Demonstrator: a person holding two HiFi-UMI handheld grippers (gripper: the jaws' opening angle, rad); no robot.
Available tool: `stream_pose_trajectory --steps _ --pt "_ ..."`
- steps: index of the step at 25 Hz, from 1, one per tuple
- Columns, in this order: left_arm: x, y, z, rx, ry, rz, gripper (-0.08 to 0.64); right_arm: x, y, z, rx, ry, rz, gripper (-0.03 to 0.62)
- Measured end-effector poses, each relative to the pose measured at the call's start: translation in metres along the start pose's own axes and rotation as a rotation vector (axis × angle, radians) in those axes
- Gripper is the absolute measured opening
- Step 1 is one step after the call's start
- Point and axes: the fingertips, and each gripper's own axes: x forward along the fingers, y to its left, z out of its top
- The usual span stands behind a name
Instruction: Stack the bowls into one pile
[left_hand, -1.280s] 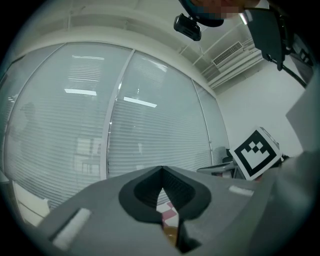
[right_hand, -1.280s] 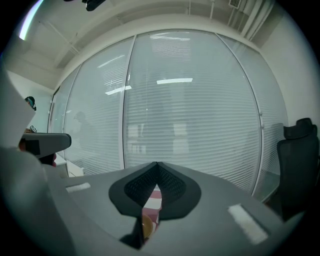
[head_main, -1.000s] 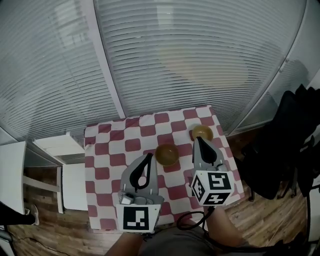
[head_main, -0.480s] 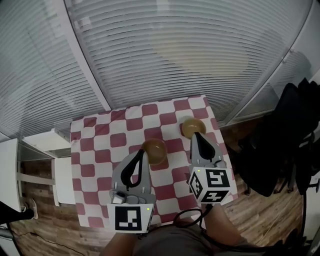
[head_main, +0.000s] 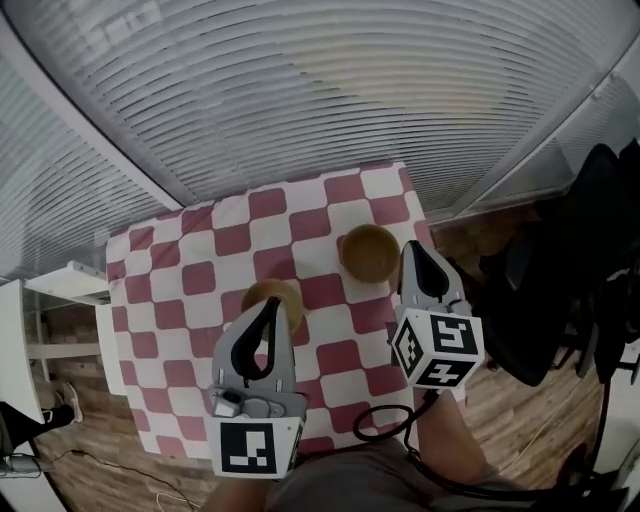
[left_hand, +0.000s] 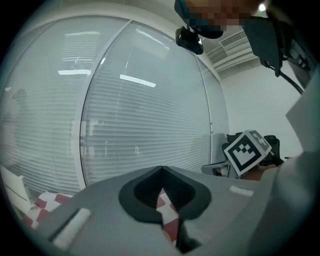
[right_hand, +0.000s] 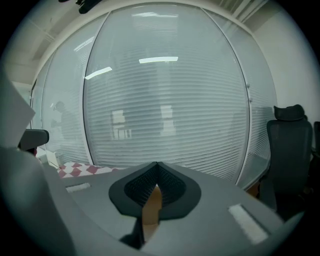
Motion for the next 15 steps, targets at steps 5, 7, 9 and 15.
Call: stream_pose_trajectory --steps 5,7,9,15 --pt "0.030 0.005 -0.021 -0.025 0.033 0.031 0.000 0.041 -0.018 -0.048 0.029 0.117 0.014 0.102" --pt "0.037 0.006 -0.033 -0.045 0.068 0.040 0.000 0.053 -0.021 -0.068 0.039 0.164 0.021 0.112" --pt "0.045 0.006 -0.040 -0.052 0.075 0.042 0.000 0.063 -0.023 -0.084 0.050 0.195 0.025 0.117" --pt "0.057 0.002 -0.054 -0.069 0.103 0.049 0.000 0.075 -0.033 -0.106 0.064 0.241 0.020 0.108"
